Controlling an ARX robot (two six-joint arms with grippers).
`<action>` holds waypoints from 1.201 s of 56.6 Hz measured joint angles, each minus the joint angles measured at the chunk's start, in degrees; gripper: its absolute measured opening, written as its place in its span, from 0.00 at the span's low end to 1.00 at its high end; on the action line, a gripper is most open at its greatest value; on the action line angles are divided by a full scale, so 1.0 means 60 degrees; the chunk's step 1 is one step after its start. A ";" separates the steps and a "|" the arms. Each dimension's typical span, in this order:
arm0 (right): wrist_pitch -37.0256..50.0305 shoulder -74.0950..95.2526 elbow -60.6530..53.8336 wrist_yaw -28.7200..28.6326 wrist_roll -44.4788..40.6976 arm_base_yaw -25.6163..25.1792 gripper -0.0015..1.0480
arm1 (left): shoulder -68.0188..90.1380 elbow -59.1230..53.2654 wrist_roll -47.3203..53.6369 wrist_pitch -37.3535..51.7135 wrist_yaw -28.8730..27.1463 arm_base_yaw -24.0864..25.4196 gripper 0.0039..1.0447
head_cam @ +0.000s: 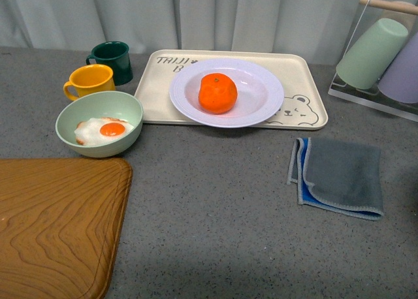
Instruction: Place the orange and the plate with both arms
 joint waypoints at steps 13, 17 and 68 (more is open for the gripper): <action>-0.1800 -0.1450 0.0007 -0.0018 0.0000 0.0000 0.01 | 0.0000 0.0000 0.0000 0.0000 0.0000 0.0000 0.94; -0.1912 -0.1847 0.0007 -0.0022 0.0000 0.0000 0.01 | 0.0000 0.0000 0.0000 0.0000 -0.0004 0.0000 0.94; -0.1956 -0.1898 0.0007 -0.0025 -0.0004 0.0000 0.91 | 0.0000 0.0000 0.0000 0.0000 0.0000 0.0000 0.94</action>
